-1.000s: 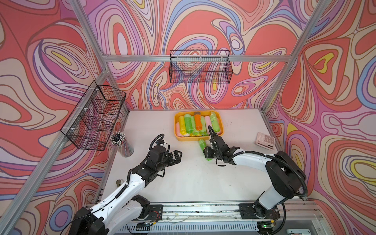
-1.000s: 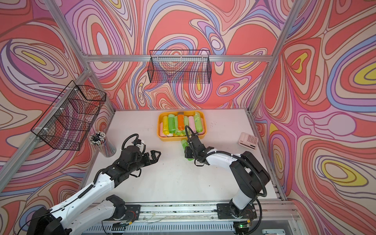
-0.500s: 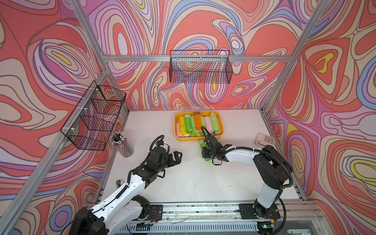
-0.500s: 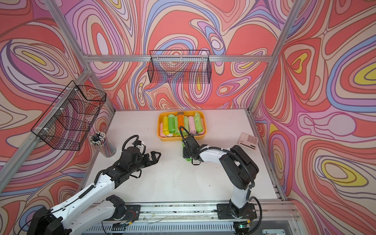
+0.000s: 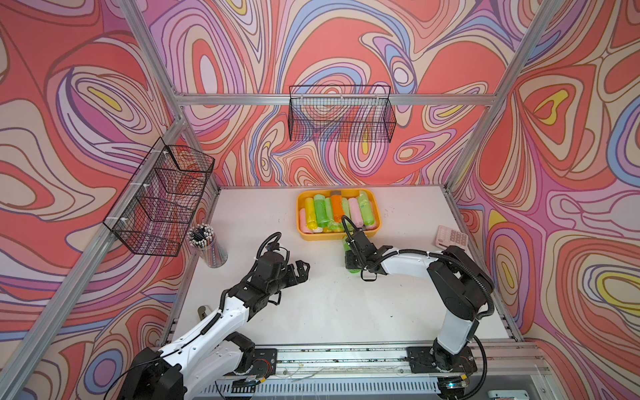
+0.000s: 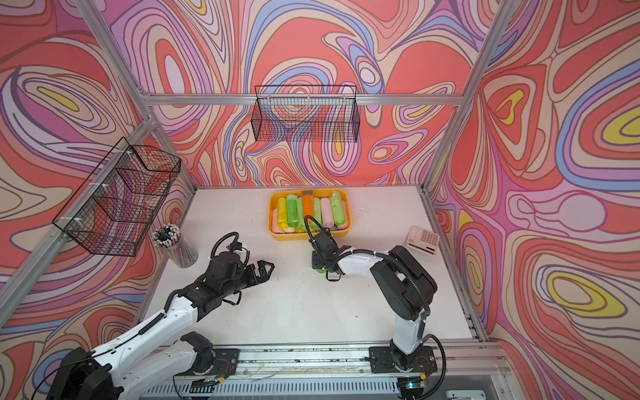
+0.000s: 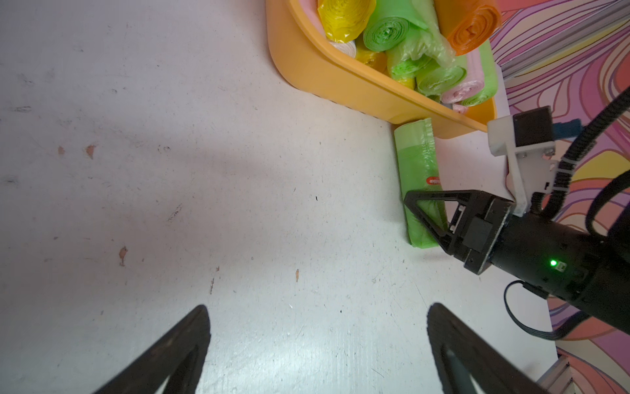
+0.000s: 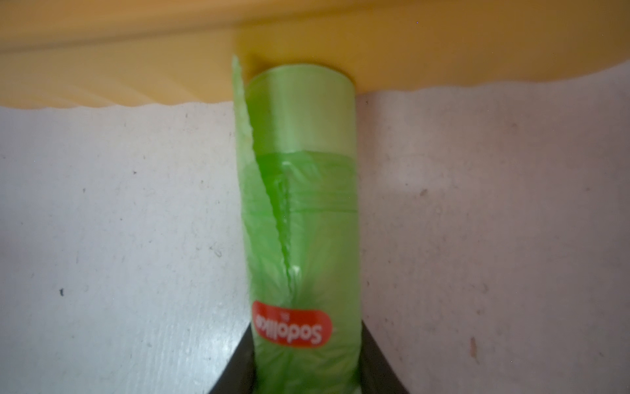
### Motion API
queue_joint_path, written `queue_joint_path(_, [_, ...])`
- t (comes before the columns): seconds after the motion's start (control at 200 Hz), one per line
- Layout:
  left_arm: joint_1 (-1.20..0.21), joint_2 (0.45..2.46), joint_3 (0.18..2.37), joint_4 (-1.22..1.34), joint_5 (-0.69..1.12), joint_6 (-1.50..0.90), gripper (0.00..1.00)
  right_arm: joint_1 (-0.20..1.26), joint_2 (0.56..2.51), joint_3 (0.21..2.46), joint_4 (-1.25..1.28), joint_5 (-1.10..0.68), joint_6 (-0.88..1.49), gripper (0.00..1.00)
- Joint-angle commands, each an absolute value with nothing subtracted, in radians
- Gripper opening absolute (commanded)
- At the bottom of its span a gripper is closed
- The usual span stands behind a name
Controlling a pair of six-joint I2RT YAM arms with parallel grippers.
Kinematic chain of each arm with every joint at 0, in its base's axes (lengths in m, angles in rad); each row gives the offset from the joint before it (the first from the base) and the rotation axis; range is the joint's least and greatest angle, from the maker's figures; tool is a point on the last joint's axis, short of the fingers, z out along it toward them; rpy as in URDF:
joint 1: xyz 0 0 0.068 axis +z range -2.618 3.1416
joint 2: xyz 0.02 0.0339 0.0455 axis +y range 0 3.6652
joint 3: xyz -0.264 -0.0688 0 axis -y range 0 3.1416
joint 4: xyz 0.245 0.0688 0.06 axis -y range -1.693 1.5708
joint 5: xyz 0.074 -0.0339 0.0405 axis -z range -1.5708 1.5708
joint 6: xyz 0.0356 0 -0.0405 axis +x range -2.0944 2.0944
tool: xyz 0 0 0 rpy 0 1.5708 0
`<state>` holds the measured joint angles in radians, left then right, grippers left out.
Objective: Put the roll of trash bags into the storage box
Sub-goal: Pick up the roll of trash bags from the center of the board.
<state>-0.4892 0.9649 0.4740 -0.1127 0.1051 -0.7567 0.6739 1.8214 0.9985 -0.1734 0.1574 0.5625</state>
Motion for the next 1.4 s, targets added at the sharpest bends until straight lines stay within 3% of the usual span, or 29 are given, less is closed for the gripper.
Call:
queue_joint_path(0.0, [-0.484, 0.971, 0.469, -0.084, 0.125, -0.780, 1.00, 0.681, 1.780, 0.964, -0.196, 0.154, 0.583, 0.28])
queue_joint_path(0.305, [-0.485, 1.000, 0.480, 0.014, 0.268, -0.845, 1.00, 0.681, 1.644, 0.908, -0.174, 0.063, 0.643, 0.26])
queue_joint_path(0.796, [-0.485, 1.005, 0.543, 0.032, 0.320, -0.866, 1.00, 0.681, 1.500, 0.926, -0.233, 0.035, 0.707, 0.24])
queue_joint_path(1.047, [-0.486, 1.012, 0.564, 0.081, 0.364, -0.887, 1.00, 0.681, 1.494, 1.016, -0.307, 0.089, 0.676, 0.23])
queue_joint_path(1.397, [-0.486, 1.066, 0.751, -0.081, 0.371, -0.819, 1.00, 0.678, 1.607, 1.268, -0.383, 0.146, 0.622, 0.20])
